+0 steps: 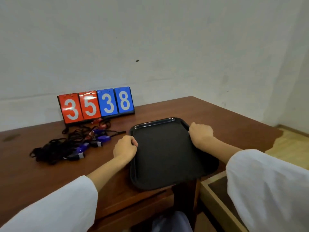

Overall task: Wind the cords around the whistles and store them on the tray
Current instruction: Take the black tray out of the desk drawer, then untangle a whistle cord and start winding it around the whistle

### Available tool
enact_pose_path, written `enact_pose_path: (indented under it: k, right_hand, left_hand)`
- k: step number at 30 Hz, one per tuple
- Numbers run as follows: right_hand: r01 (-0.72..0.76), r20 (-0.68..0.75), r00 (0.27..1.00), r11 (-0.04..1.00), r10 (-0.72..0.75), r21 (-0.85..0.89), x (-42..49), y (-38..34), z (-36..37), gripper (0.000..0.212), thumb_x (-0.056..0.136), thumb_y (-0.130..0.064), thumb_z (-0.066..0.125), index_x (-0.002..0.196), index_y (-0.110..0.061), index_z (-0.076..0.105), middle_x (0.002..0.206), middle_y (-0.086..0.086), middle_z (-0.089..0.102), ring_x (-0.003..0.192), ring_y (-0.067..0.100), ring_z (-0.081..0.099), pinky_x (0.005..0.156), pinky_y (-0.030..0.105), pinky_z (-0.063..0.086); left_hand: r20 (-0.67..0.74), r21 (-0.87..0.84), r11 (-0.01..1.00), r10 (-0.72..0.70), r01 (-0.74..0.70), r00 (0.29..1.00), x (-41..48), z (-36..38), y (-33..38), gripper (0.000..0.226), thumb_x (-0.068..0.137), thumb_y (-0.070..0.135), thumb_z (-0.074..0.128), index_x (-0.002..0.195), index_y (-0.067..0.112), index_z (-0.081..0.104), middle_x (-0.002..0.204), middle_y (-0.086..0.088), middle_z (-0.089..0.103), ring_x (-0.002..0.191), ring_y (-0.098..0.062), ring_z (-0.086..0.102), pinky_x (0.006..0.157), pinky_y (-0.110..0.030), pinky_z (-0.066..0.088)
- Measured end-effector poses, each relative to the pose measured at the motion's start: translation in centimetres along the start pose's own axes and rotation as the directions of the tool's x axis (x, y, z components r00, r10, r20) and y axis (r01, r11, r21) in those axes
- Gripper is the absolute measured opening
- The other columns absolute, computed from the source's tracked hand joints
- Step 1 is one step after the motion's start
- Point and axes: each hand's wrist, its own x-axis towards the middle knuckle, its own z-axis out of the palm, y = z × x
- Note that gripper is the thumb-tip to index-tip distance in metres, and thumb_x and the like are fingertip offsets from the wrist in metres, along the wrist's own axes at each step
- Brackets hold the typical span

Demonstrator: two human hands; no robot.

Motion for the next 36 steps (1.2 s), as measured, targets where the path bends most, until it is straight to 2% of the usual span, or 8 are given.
enact_pose_path:
  k: [7,18,20,22,25,29,32,36]
  right_hand:
    - [0.169,-0.043,0.985,0.986,-0.169,-0.001,5.6,-4.8,3.3,0.014,0.098,-0.018,0.039,0.106,-0.008,0.045,0.088,0.005,0.065,0.06,0.022,0.052,0.043,0.028,0.029]
    - [0.245,-0.096,0.964,0.969,-0.247,-0.032,8.7,-11.6,3.7,0.014,0.097,-0.02,0.041,0.106,-0.01,0.045,0.08,0.001,0.058,0.052,0.015,0.047,0.042,0.027,0.028]
    - [0.266,-0.133,0.953,0.962,-0.273,-0.066,8.0,-12.2,3.1,0.02,0.093,-0.018,0.047,0.111,-0.01,0.043,0.102,0.006,0.055,0.074,0.02,0.056,0.049,0.027,0.032]
    - [0.313,-0.147,0.934,0.945,-0.324,-0.092,7.1,-13.2,2.4,0.036,0.088,-0.017,0.055,0.12,-0.011,0.039,0.12,0.01,0.045,0.096,0.025,0.053,0.058,0.028,0.037]
    - [0.462,-0.154,0.878,0.886,-0.453,0.027,4.6,-16.4,1.3,0.036,0.089,-0.022,0.054,0.122,-0.013,0.04,0.122,0.008,0.045,0.1,0.025,0.053,0.062,0.029,0.043]
    - [0.589,-0.147,0.807,0.768,-0.572,0.251,0.4,-22.0,0.2,0.026,0.094,-0.027,0.046,0.116,-0.014,0.045,0.115,0.006,0.049,0.095,0.024,0.056,0.065,0.031,0.04]
    - [0.586,-0.209,0.81,0.733,-0.548,0.345,-1.0,-25.4,-0.8,0.021,0.095,-0.025,0.043,0.112,-0.012,0.047,0.111,0.007,0.052,0.088,0.025,0.058,0.061,0.03,0.036]
    - [0.553,-0.217,0.826,0.67,-0.521,0.495,-0.6,-29.2,-2.6,0.013,0.095,-0.021,0.044,0.104,-0.015,0.051,0.1,0.004,0.059,0.081,0.019,0.057,0.065,0.03,0.043]
  left_hand:
    - [-0.127,0.105,0.99,-0.078,0.091,0.989,3.1,-0.6,-2.6,0.025,0.087,0.007,0.047,0.081,0.024,0.066,0.091,0.006,0.062,0.097,-0.014,0.054,0.108,-0.048,0.021]
    - [-0.181,0.087,0.975,-0.185,0.204,0.966,4.7,-3.6,-7.7,0.028,0.088,0.012,0.051,0.069,0.032,0.057,0.07,0.011,0.06,0.083,-0.019,0.062,0.09,-0.047,0.045]
    - [-0.171,0.094,0.981,-0.154,0.171,0.973,4.6,-3.8,-8.2,0.023,0.088,0.013,0.052,0.08,0.033,0.058,0.082,0.007,0.065,0.086,-0.02,0.062,0.088,-0.047,0.047]
    - [-0.125,0.111,0.988,-0.092,0.106,0.988,4.7,-3.8,-8.5,0.028,0.09,0.016,0.053,0.114,0.029,0.056,0.107,-0.001,0.065,0.094,-0.023,0.062,0.084,-0.046,0.051]
    - [-0.049,0.127,0.992,-0.019,0.025,0.999,4.3,-4.8,-8.5,0.049,0.093,0.028,0.053,0.139,0.026,0.038,0.123,-0.005,0.058,0.106,-0.024,0.059,0.088,-0.038,0.05]
    - [-0.107,0.143,0.989,0.044,-0.028,0.993,2.6,-8.7,-10.3,0.023,0.093,0.013,0.05,0.11,0.024,0.062,0.112,0.001,0.058,0.101,-0.018,0.056,0.09,-0.034,0.047]
    - [-0.115,0.093,0.995,0.051,-0.04,0.992,1.8,-11.4,-12.8,0.033,0.083,-0.004,0.051,0.086,0.025,0.066,0.094,0.008,0.06,0.095,-0.017,0.053,0.085,-0.035,0.046]
    - [-0.06,0.129,0.981,0.153,-0.144,0.986,1.3,-12.2,-15.1,0.021,0.081,0.015,0.061,0.09,0.033,0.062,0.089,0.016,0.053,0.091,-0.009,0.044,0.083,-0.03,0.034]
